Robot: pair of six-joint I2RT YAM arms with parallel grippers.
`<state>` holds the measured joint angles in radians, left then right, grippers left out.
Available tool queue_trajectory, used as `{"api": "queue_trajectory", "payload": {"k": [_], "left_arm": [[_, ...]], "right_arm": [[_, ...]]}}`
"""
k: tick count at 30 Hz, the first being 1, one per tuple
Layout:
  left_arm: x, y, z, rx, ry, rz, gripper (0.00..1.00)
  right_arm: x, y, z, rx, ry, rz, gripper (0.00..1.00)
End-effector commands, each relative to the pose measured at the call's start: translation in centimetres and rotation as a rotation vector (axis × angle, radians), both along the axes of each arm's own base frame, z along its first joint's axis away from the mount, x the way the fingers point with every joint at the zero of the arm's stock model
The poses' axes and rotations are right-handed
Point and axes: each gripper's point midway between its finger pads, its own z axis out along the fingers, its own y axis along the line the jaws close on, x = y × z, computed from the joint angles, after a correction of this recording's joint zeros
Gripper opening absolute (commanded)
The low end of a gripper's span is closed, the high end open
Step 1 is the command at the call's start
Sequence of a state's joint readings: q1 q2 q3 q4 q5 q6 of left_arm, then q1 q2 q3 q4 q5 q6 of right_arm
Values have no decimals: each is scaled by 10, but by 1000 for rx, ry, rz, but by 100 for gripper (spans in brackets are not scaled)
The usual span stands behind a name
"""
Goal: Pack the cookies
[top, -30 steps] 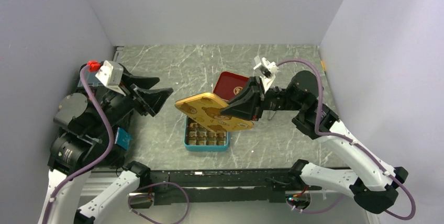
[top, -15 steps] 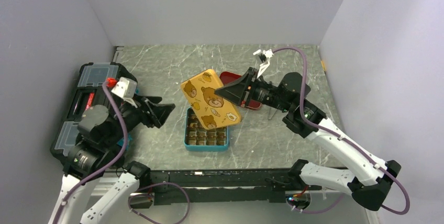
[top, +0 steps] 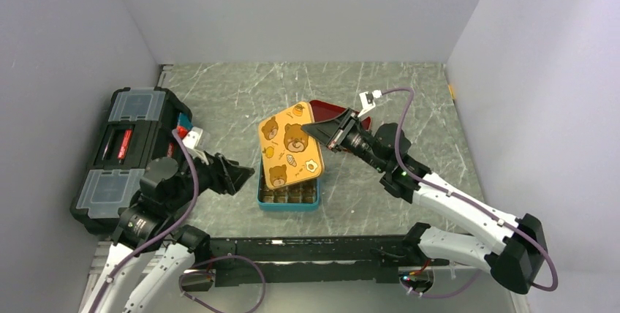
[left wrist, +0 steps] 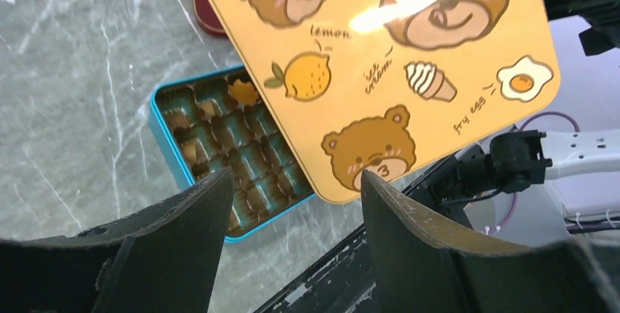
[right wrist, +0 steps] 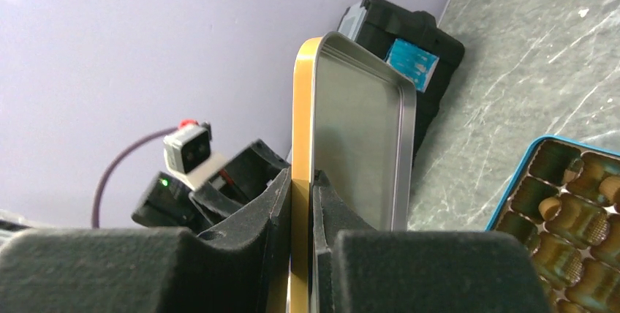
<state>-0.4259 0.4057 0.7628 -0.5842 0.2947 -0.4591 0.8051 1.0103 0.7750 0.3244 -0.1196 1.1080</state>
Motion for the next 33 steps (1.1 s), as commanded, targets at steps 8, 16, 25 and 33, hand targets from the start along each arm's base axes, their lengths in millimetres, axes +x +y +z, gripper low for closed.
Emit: {"api": "queue_trajectory", "payload": {"k": [8, 16, 25, 33], "left_arm": [[-7, -6, -21, -19, 50, -42, 70], [2, -7, -52, 16, 128, -19, 68], [11, 0, -66, 46, 174, 43, 68], [16, 3, -79, 64, 227, 81, 67]], "right_arm": [[29, 5, -11, 325, 157, -67, 0], [39, -1, -42, 386, 149, -114, 0], [39, 12, -74, 470, 176, -40, 0], [38, 12, -100, 453, 223, -39, 0]]}}
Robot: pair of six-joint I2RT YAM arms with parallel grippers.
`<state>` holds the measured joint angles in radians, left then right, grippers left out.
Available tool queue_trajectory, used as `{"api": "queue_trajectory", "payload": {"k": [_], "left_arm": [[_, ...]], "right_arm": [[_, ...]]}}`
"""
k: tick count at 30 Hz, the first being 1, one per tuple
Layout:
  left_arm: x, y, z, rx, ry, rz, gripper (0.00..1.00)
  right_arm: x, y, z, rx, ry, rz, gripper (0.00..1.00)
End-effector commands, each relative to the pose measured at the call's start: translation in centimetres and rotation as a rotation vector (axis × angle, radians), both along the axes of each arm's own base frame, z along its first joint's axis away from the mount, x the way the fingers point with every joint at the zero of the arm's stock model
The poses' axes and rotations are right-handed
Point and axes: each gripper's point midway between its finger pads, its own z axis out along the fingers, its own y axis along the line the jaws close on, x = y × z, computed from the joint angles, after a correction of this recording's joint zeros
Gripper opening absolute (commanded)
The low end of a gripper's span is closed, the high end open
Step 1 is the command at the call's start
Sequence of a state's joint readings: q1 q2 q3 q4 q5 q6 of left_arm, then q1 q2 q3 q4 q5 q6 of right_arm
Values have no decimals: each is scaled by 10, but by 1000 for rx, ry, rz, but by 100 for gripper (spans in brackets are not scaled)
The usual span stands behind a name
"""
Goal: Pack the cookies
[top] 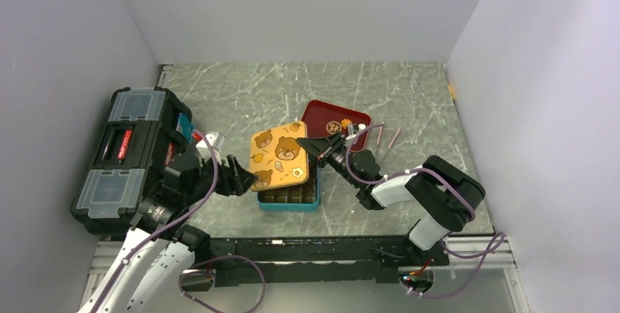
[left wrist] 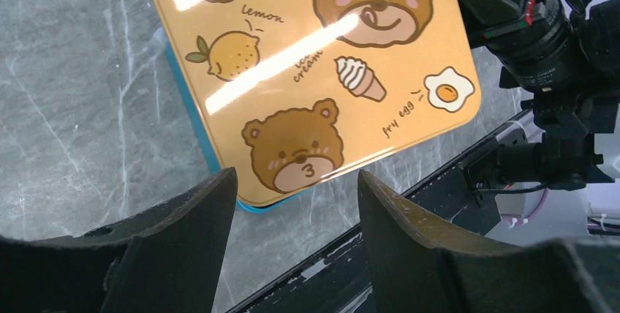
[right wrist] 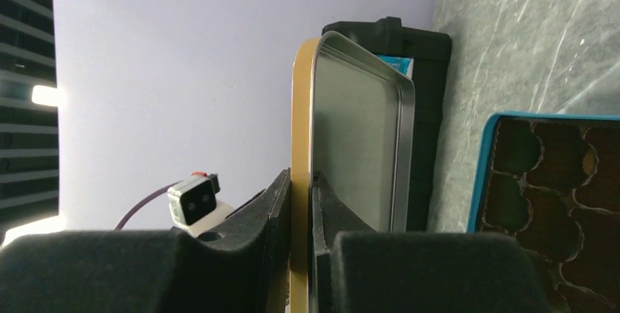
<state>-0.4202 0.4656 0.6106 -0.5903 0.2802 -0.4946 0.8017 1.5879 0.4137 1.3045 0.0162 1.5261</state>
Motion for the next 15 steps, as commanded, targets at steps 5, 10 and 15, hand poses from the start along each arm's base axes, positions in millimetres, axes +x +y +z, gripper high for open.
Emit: {"api": "queue_trajectory", "payload": {"k": [5, 10, 15], "left_arm": [[10, 0, -15, -7, 65, 56, 66], [10, -5, -27, -23, 109, 49, 64], [11, -4, -32, -16, 118, 58, 64]], "right_arm": [[-18, -9, 22, 145, -59, 49, 0], [-22, -16, 6, 119, -29, 41, 0], [-24, -17, -2, 118, -16, 43, 0]]}}
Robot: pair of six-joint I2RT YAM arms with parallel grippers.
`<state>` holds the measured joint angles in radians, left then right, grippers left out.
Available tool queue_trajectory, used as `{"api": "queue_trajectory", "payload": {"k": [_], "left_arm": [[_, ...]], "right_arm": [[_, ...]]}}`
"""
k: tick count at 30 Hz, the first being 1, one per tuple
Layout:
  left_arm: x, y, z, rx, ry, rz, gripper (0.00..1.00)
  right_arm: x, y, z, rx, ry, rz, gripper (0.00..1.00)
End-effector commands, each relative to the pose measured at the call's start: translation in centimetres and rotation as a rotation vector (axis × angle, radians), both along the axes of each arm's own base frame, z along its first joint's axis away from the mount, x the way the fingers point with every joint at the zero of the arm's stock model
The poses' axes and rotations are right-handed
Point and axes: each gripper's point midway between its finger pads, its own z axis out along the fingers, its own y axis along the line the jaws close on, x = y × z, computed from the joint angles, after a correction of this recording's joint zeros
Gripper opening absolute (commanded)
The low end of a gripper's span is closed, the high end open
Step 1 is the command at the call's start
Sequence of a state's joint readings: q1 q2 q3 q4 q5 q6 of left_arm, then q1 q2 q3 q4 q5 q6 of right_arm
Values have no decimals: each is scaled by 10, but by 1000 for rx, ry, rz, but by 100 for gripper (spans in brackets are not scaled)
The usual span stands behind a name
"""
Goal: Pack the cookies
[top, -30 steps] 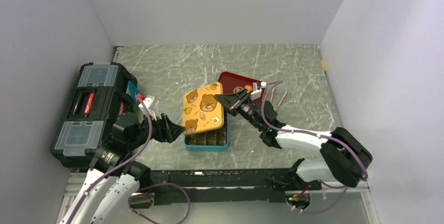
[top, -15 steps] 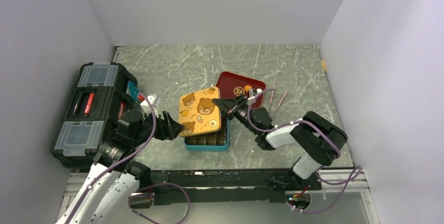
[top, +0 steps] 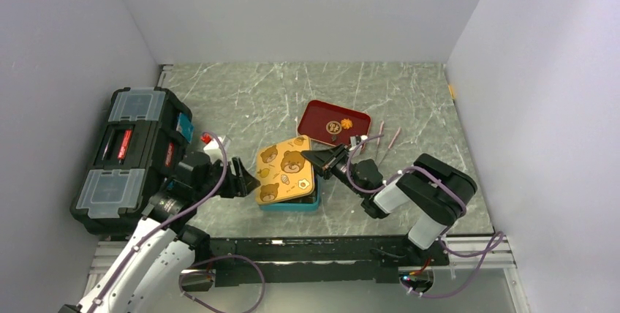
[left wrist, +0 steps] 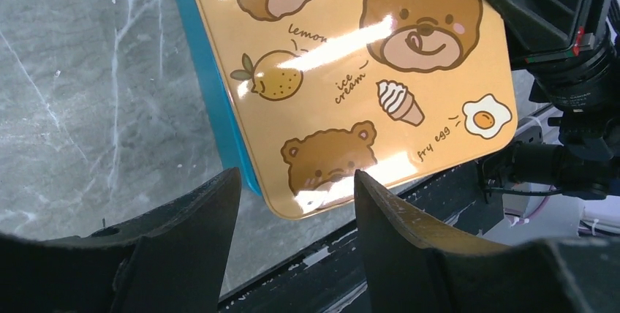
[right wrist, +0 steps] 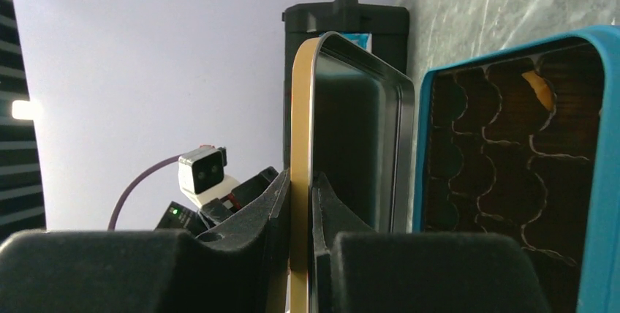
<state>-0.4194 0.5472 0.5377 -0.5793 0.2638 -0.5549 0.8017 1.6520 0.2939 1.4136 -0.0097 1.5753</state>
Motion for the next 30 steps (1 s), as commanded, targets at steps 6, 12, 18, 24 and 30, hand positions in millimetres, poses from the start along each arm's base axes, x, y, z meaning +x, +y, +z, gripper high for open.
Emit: {"api": "queue_trajectory", "payload": {"k": [6, 12, 18, 24, 30], "left_arm": [[10, -3, 8, -30, -38, 19, 64], [8, -5, 5, -29, -25, 4, 63], [7, -8, 4, -40, -21, -13, 63], [6, -15, -2, -56, 5, -47, 63], [8, -28, -11, -91, 40, -96, 63]], "right_arm": [[-2, 0, 37, 165, -96, 14, 0], [2, -1, 33, 172, -92, -2, 0], [2, -3, 38, 177, -103, -3, 0], [0, -8, 35, 163, -96, -11, 0], [-4, -11, 31, 147, -87, -2, 0]]}}
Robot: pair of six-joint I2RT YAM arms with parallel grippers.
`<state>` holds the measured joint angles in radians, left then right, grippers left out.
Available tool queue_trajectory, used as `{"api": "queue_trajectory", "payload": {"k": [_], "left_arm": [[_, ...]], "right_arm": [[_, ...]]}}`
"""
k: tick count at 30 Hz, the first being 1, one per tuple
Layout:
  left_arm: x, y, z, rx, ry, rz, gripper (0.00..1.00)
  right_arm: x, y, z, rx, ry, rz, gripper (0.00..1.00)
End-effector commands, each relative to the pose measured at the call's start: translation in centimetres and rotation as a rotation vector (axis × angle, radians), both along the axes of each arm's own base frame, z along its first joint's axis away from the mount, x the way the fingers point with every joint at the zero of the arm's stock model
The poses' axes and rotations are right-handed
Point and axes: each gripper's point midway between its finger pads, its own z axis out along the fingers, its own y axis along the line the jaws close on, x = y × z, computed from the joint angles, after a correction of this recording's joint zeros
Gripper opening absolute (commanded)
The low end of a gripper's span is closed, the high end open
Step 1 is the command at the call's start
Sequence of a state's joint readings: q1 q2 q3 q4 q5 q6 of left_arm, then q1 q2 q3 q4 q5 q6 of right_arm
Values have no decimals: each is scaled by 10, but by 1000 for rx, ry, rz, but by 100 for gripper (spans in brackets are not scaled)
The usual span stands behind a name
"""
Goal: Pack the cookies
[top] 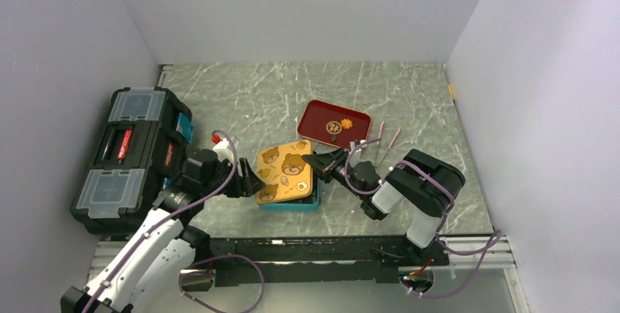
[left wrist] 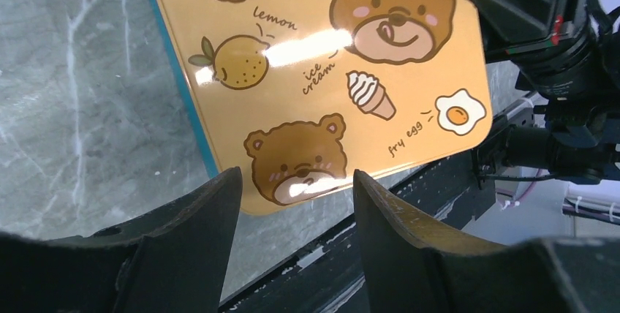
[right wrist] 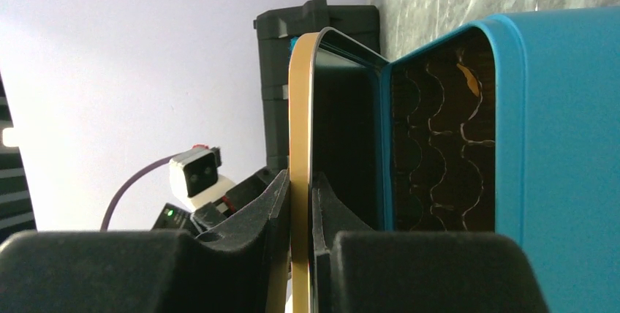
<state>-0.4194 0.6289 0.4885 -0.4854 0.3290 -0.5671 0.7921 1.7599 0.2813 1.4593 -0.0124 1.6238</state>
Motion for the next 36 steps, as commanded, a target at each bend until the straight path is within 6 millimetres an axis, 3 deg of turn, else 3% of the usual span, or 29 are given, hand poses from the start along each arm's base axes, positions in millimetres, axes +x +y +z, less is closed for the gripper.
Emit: {"api": "queue_trajectory", "payload": {"k": [1, 7, 19, 29, 36], "left_arm": [[6, -17, 7, -74, -10, -59, 62], [9, -28, -3, -85, 42, -107, 60], [9, -31, -18, -88, 80, -110, 59], [9, -31, -23, -83, 95, -116, 59], [9, -31, -26, -79, 102, -117, 59]], "right_arm": [[-7, -10, 62, 164, -175, -3, 0], [-8, -15, 62, 154, -177, -3, 0], [-10, -18, 52, 97, -160, 13, 5], [-10, -20, 43, 95, -135, 13, 16], [-10, -23, 39, 90, -118, 10, 29]]}}
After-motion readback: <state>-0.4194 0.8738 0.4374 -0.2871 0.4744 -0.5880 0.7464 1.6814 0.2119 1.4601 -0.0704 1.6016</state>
